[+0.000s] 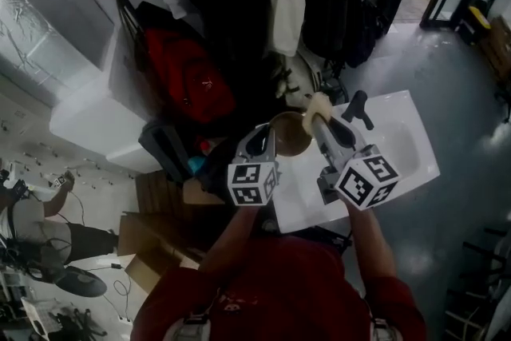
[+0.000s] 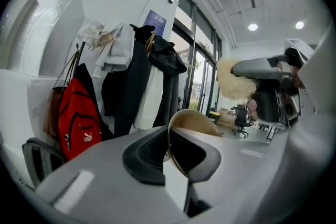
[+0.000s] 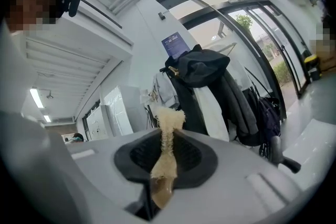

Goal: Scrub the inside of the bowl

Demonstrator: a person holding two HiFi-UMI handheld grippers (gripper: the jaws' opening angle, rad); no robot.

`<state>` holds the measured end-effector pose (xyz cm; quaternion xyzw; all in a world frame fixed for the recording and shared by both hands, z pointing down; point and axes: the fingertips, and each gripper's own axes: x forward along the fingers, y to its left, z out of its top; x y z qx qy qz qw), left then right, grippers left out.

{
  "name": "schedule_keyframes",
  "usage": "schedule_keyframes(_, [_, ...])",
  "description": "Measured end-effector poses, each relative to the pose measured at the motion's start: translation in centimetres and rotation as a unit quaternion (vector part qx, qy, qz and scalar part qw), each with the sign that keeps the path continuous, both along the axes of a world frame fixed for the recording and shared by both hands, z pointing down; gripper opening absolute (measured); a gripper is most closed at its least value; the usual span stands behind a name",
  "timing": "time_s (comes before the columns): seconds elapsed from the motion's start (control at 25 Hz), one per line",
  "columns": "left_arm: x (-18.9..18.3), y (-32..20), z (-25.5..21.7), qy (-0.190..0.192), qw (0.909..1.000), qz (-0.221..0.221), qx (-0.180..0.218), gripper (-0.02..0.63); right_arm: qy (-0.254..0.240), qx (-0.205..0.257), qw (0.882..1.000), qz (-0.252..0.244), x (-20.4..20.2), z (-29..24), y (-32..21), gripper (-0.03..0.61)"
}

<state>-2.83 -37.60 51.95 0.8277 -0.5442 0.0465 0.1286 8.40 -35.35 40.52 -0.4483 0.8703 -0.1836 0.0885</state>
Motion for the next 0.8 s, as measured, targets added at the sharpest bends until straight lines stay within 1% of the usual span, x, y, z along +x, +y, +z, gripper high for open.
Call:
schedule_keyframes(0.16, [-0.3,1.1,4.7,-0.007,0.9982,-0.006,-0.059,0.023,0.019,0.004,1.0,0.016,0.3,1.3,-0.2,0.049])
schedule_keyframes(0.36, [-0.7,2.6,10.1,0.0,0.9912,-0.016,-0.132,0.023,0.052,0.006,0.998,0.022,0.0,3.3,-0.1,0.049])
schedule_keyframes(0.52, [-1.1,3.6,13.2,0.009,0.9846,-0.026,-0.173,0.023,0.056,-0.001,0.998,0.025,0.0,4.3,0.0,0.049])
schedule_keyframes(0.64, [-1.4,4.5,15.6,0.022,0.977,-0.036,-0.209,0.023,0.058,-0.007,0.998,0.025,-0.1,5.0,0.3,0.049])
schedule_keyframes(0.8, [-1.6,5.4,18.3,0.02,0.9694,-0.04,-0.242,0.023,0.062,-0.015,0.998,0.027,0.0,5.7,0.5,0.049])
